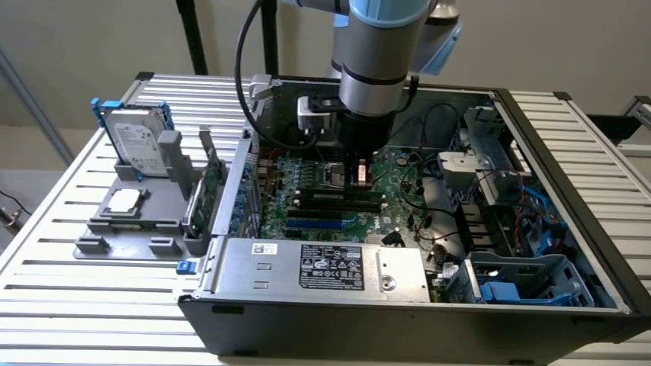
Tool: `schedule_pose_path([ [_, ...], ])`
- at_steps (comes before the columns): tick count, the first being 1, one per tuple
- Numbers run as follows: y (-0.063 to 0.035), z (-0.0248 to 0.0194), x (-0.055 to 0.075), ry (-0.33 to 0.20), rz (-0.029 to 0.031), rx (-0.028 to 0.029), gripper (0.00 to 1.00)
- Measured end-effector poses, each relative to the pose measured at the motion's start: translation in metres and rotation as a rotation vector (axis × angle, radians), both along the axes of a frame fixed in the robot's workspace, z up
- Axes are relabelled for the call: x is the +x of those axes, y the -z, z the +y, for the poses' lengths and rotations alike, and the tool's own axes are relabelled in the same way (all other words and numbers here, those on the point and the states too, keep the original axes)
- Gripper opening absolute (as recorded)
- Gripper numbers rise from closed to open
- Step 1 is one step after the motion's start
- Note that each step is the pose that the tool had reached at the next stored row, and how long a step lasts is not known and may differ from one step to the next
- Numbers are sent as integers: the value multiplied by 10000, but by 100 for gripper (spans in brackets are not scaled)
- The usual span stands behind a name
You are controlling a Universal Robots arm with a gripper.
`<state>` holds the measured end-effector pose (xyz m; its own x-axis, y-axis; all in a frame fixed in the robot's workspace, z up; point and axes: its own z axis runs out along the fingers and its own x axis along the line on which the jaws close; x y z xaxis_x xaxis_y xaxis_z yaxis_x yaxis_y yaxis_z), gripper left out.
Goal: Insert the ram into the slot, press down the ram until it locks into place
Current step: 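Insert the ram into the slot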
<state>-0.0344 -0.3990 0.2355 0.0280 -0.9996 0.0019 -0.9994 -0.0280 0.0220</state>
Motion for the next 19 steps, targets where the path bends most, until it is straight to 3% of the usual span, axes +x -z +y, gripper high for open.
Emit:
schedule_pose_path([
  [19, 84, 11, -6, -1, -35, 0, 13],
])
